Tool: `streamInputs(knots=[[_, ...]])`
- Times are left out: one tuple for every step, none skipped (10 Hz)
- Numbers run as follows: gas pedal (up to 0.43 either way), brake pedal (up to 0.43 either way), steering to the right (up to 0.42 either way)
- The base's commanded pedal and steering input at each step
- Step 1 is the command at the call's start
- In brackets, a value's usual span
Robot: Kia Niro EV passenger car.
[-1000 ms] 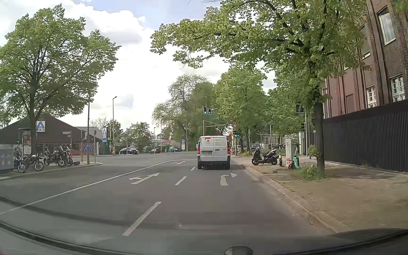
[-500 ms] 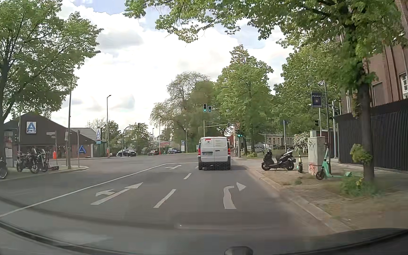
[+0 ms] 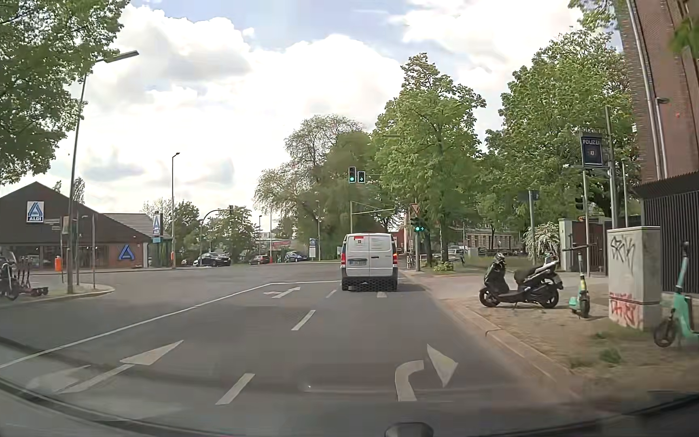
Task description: Follow the waypoints while adhering to traffic rules and regulations
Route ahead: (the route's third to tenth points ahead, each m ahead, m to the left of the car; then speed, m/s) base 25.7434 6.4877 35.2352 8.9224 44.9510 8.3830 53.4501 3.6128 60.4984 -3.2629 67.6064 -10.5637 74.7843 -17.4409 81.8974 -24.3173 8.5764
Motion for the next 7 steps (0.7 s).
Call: streamInputs(knots=[[0.220, 0.018, -0.006], [0.197, 0.018, -0.005], [0.157, 0.018, -0.004], [0.047, 0.018, -0.004], [0.000, 0.018, -0.004], [0.000, 0.018, -0.003], [0.000, 0.018, -0.004]])
